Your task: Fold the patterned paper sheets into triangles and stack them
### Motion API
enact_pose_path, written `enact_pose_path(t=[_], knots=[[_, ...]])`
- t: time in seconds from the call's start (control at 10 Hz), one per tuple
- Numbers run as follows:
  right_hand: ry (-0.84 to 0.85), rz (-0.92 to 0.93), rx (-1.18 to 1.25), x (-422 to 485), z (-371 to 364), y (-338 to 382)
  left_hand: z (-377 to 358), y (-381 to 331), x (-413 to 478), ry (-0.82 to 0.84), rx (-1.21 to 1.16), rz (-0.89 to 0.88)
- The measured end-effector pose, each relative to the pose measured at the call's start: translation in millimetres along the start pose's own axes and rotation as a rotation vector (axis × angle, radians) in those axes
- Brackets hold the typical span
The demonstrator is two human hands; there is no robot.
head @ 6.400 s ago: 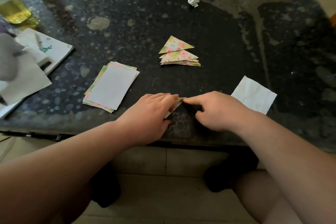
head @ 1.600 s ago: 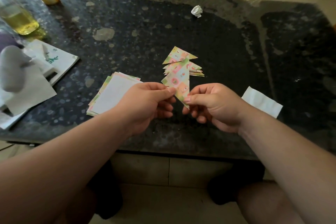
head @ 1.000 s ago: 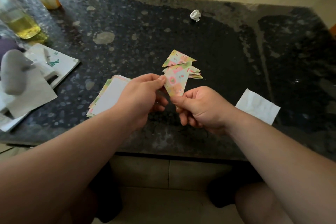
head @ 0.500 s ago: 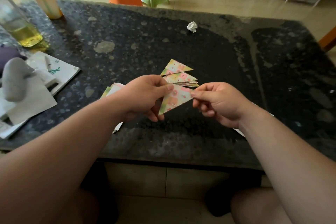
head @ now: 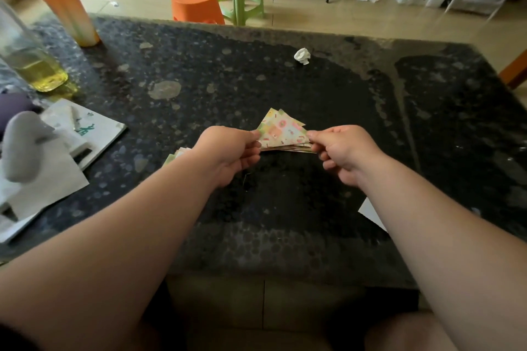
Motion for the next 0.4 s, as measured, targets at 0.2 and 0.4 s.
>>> enact_pose_path(t=[0.2,0.4], knots=[[-0.069,-0.021,-0.090,35.1,4.4,20.3,-0.7,-19.7,30.6,-0.109,0.071,-0.055],[-0.230,-0.006,-0.291,33.8,7.8,14.5,20.8,-21.3,29.5,-0.306,0.615,-0.172]])
Point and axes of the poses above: each hand's wrist, its own x-axis towards the middle knuckle, its own z-axis out of the back of the hand, y = z × x, the point moved 5 cm from there along x, towards the middle knuckle, and after that the axes turned 13 degrees about y, right-handed, at the moved point
